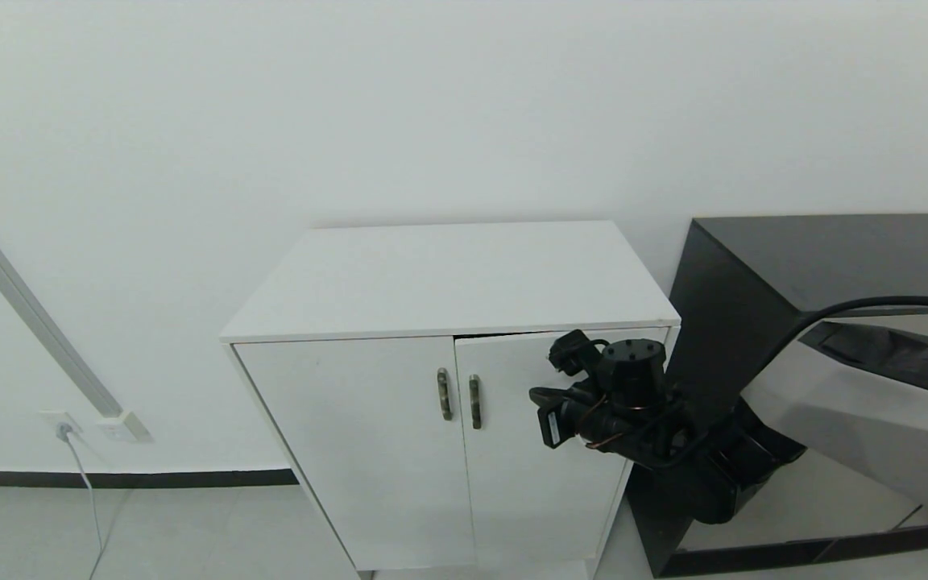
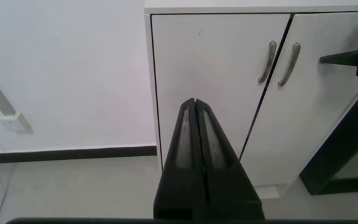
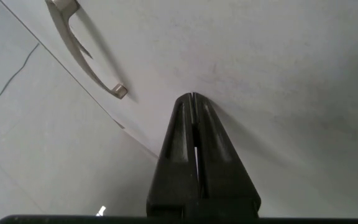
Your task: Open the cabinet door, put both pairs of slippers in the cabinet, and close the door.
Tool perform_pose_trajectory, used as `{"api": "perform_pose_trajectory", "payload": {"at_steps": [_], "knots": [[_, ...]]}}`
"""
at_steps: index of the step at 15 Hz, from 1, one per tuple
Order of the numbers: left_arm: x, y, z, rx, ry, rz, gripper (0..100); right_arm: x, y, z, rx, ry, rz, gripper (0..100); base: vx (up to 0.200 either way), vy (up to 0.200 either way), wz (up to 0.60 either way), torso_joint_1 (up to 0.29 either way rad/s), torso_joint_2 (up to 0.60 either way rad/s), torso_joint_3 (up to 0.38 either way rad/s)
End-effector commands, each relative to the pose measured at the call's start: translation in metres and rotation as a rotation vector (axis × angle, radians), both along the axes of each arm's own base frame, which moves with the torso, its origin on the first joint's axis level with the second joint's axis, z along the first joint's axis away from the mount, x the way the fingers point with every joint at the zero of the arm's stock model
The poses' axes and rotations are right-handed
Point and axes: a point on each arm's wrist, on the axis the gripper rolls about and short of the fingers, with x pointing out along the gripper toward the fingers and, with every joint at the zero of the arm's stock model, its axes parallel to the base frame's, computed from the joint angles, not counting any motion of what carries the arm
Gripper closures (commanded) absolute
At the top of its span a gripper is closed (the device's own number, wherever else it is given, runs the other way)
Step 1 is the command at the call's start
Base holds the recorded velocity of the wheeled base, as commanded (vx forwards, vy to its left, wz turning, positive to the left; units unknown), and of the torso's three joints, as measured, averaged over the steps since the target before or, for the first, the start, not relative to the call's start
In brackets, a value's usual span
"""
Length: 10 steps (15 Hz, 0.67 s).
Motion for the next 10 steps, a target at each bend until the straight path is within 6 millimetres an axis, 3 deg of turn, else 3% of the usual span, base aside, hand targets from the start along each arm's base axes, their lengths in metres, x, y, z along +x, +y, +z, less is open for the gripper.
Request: {"api": "perform_pose_trajectory", "payload": {"at_steps": [1, 10], "knots": [[0.0001, 0.0, 0.0, -0.001, 0.002, 0.001, 100, 0.0009, 0.0004, 0.0001, 0.002, -0.002, 0.0, 100, 0.0, 0.0, 0.0, 0.0, 0.0, 0.0], [0.0001, 0.0, 0.0001, -0.001, 0.001, 0.001, 100, 0.0057, -0.0003, 0.0011, 0.007, -0.011, -0.009, 100, 0.0, 0.0, 0.0, 0.0, 0.0, 0.0]]}}
